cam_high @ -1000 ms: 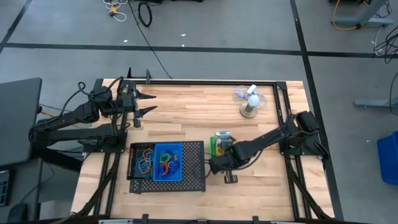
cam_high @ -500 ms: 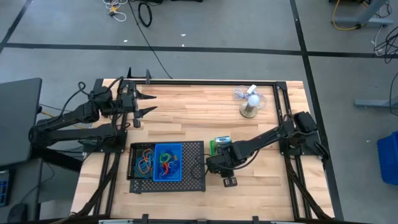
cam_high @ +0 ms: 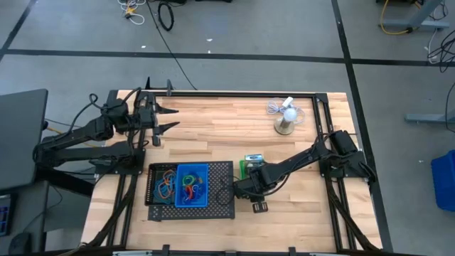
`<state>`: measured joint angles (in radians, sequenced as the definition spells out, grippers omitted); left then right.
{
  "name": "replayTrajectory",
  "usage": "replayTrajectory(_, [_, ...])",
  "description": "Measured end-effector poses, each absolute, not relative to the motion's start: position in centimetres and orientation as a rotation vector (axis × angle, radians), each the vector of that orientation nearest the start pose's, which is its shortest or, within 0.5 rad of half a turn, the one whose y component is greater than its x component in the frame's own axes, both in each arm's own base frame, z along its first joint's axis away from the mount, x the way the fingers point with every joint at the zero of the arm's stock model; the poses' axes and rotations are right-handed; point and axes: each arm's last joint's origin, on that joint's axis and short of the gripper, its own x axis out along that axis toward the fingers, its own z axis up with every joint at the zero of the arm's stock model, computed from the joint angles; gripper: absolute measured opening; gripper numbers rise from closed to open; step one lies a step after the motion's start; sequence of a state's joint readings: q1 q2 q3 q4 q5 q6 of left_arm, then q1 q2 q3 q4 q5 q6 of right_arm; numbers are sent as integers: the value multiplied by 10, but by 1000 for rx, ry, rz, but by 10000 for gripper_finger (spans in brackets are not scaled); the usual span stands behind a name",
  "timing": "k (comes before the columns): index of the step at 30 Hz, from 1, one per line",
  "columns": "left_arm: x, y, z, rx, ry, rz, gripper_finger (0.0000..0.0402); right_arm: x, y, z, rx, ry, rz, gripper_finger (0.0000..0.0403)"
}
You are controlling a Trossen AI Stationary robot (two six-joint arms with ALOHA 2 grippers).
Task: Pick & Place Office Desk Supplies
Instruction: Put the green bin with the crayon boxes on the shelf
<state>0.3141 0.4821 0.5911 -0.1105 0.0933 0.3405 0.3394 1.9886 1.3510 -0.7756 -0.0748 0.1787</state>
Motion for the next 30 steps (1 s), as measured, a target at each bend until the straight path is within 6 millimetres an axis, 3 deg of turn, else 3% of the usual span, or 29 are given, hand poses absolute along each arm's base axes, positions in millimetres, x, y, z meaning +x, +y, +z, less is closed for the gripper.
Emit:
replayTrajectory(4, [115,34,312,335,38,211,188,353,129,146,-43,1441,172,101])
replayTrajectory(9, [115,34,312,335,37,206,188,352,131,145,-15,1443,139,14])
replayTrajectory(30, [115,34,312,336,37,206,188,336,157,161,-94,1466,-64,1])
